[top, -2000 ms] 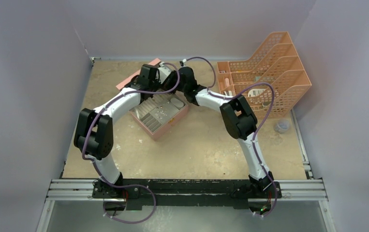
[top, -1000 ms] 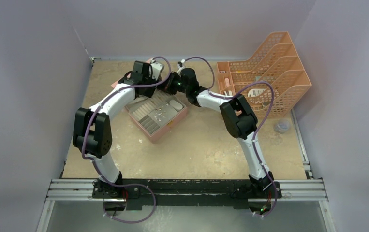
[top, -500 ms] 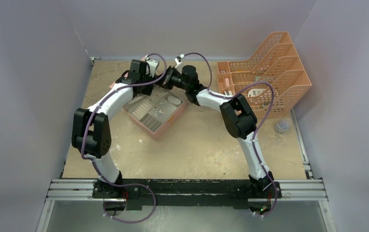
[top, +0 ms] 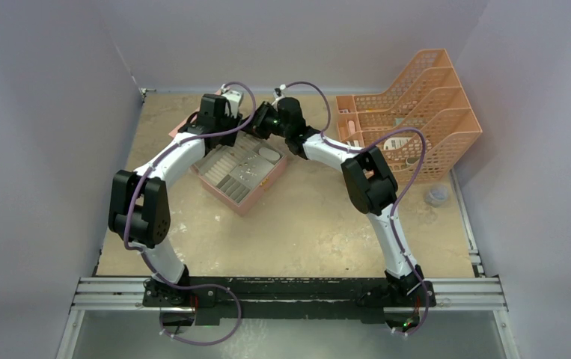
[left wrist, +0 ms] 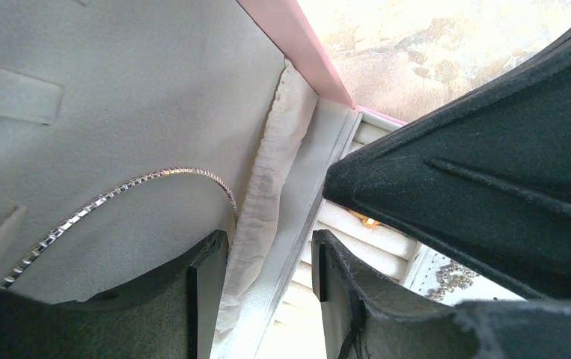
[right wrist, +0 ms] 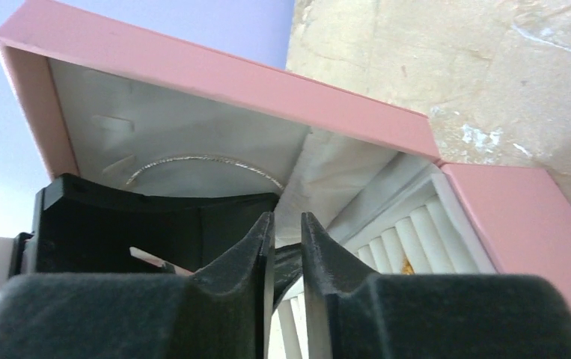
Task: Organize the mixed jewelry
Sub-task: Place the jewelry in the jewelry box.
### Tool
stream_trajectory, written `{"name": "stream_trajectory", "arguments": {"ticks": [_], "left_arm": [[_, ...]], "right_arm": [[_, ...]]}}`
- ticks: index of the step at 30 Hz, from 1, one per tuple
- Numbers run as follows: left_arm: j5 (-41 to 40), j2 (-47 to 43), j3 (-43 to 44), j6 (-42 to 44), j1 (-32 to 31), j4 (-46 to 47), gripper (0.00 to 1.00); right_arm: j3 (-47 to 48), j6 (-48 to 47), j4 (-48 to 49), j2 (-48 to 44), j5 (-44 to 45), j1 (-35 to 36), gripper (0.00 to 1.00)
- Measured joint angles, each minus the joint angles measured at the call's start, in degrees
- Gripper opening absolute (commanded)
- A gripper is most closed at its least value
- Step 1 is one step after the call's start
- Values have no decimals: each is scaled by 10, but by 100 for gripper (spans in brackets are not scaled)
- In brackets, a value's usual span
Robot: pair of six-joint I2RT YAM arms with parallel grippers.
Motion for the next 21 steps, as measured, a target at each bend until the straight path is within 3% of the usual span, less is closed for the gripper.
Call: {"name": "stream_trajectory", "arguments": {"ticks": [8, 15, 21], "left_arm": [[-12, -9, -5, -9, 0, 3, 47], [2, -36, -6, -17, 1, 2, 48], [67, -40, 5, -53, 8, -22, 48]], "right_arm": [[1, -21, -22, 0, 11, 0, 37], [-1, -45, -28, -11, 10, -7, 37], [-16, -52, -32, -40, 7, -17, 36]]}}
